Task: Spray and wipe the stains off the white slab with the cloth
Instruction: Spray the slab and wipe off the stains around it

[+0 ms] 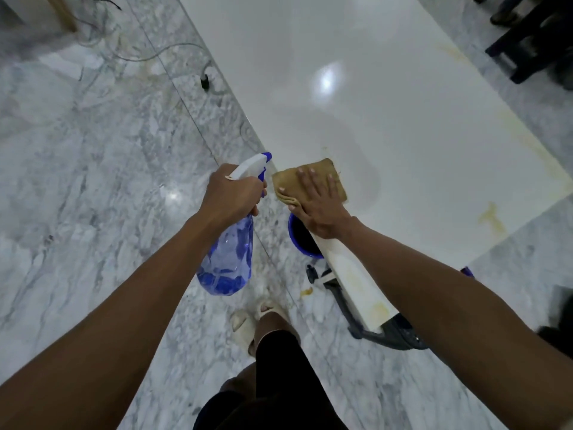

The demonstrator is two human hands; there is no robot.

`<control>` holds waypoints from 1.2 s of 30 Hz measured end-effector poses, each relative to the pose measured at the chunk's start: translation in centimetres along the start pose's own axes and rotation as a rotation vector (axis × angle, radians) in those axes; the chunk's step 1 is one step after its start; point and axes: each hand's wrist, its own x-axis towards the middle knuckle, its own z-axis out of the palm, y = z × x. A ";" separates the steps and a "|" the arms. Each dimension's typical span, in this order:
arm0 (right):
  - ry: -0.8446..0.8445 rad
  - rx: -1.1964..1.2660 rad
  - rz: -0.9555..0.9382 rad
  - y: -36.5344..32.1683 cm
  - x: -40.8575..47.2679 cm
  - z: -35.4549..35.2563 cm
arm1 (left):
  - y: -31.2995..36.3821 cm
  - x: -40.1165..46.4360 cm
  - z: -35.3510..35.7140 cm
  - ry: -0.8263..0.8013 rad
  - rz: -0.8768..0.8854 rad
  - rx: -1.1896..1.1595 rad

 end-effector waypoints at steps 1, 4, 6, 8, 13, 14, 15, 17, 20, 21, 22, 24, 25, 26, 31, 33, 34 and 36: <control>0.000 0.000 -0.009 0.0 -1.4 0.2 | -0.1 -0.8 0.5 -0.004 0.001 -0.003; -0.015 0.007 -0.011 -0.2 -5.1 0.3 | -0.6 -3.2 2.1 -0.018 0.003 -0.016; -0.046 0.021 0.000 -0.3 -7.3 0.2 | -1.2 -4.7 3.2 -0.028 0.002 -0.013; -0.070 0.039 -0.003 -0.4 -9.3 0.2 | -1.9 -6.2 4.4 -0.027 0.007 -0.009; -0.060 0.047 -0.060 0.2 -15.0 1.1 | -3.5 -9.8 8.0 0.010 -0.007 0.008; -0.063 0.059 -0.064 0.3 -16.1 1.3 | -3.9 -10.7 8.7 0.022 -0.015 0.002; -0.068 0.068 -0.065 0.3 -17.3 1.4 | -4.3 -11.5 9.5 0.032 -0.022 -0.004; -0.081 0.083 -0.067 0.4 -19.7 1.8 | -5.1 -13.4 11.2 0.041 -0.020 -0.011; -0.073 0.086 -0.086 0.5 -23.5 2.2 | -6.0 -16.4 13.6 0.052 -0.012 -0.009; -0.077 0.079 -0.095 0.6 -24.7 2.2 | -6.2 -17.3 14.3 0.058 -0.011 -0.012; -0.085 0.076 -0.100 0.6 -25.8 2.2 | -6.4 -18.3 15.0 0.065 -0.010 -0.016; -0.091 0.061 -0.106 0.6 -27.7 2.1 | -6.7 -20.1 16.3 0.077 -0.003 -0.035; -0.093 0.051 -0.110 0.6 -28.6 2.1 | -6.8 -20.9 16.9 0.082 0.003 -0.050; -0.097 0.042 -0.118 0.7 -29.3 2.3 | -6.9 -21.6 17.4 0.085 0.010 -0.064; -0.170 0.068 -0.149 1.3 -32.5 2.9 | -6.9 -24.9 19.7 0.104 0.045 -0.083; -0.221 0.100 -0.129 1.5 -34.2 2.3 | -6.6 -26.1 20.4 0.096 0.039 -0.090; -0.243 0.127 -0.115 1.7 -34.8 2.0 | -6.4 -26.6 20.7 0.092 0.034 -0.095; -0.282 0.311 -0.055 1.9 -35.5 0.9 | -5.9 -27.5 20.9 0.086 0.038 -0.101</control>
